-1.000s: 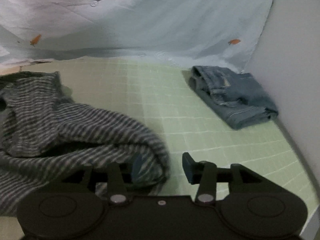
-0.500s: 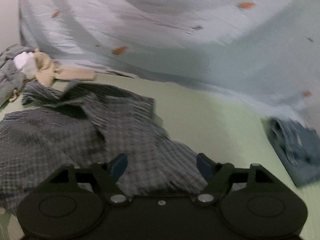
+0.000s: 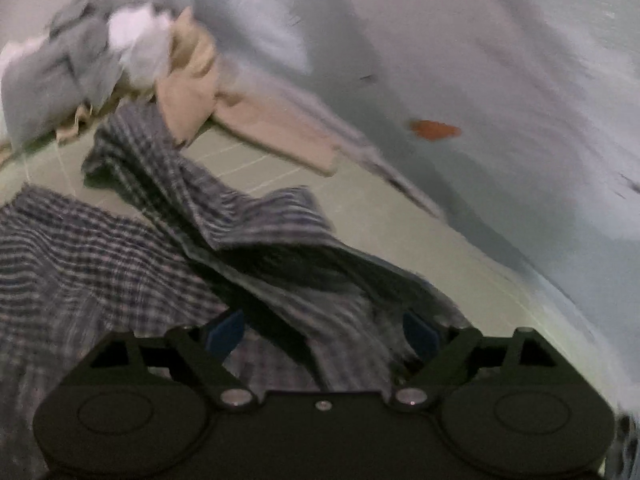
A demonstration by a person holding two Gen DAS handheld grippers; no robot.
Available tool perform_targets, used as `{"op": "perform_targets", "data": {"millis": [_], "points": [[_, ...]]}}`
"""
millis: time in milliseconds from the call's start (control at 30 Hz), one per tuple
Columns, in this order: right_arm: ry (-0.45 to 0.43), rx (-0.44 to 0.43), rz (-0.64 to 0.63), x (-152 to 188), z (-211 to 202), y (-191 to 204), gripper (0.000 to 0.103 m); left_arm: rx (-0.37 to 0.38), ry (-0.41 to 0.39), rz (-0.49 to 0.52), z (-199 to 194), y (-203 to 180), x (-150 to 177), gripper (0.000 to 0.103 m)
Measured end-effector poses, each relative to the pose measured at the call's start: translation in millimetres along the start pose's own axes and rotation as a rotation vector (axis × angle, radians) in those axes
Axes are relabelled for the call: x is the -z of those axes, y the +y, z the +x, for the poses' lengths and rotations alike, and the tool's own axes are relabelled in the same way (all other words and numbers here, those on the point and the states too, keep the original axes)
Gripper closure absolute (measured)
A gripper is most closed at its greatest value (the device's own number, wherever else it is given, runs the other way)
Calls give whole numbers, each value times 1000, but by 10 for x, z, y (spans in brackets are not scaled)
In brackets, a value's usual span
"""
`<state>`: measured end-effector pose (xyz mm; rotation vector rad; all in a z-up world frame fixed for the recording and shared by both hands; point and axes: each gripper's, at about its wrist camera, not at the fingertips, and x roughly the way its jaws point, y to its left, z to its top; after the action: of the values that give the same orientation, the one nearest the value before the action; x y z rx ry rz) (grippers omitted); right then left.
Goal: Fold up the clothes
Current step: 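Pull the checked shirt onto the open table with the right gripper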
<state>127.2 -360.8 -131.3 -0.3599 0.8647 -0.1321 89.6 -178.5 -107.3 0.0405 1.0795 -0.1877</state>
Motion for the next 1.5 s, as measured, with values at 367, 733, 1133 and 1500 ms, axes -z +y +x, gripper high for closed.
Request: {"op": "perform_targets", "data": {"millis": [367,733,1133,1500], "points": [[25,11,7,-54,271,-131,96,-52,12,-8,127,214,-113,49],[-23,345,406,1624,-1513,-1288,98,-18,-58,31,-390,-351,347,49],[269,262,686,2992,-1386,-1390,95,16,-11,134,-506,-857,868,49],[198,216,711,1978,-507,-1409,95,-13,43,47,-99,-475,495,48]]}}
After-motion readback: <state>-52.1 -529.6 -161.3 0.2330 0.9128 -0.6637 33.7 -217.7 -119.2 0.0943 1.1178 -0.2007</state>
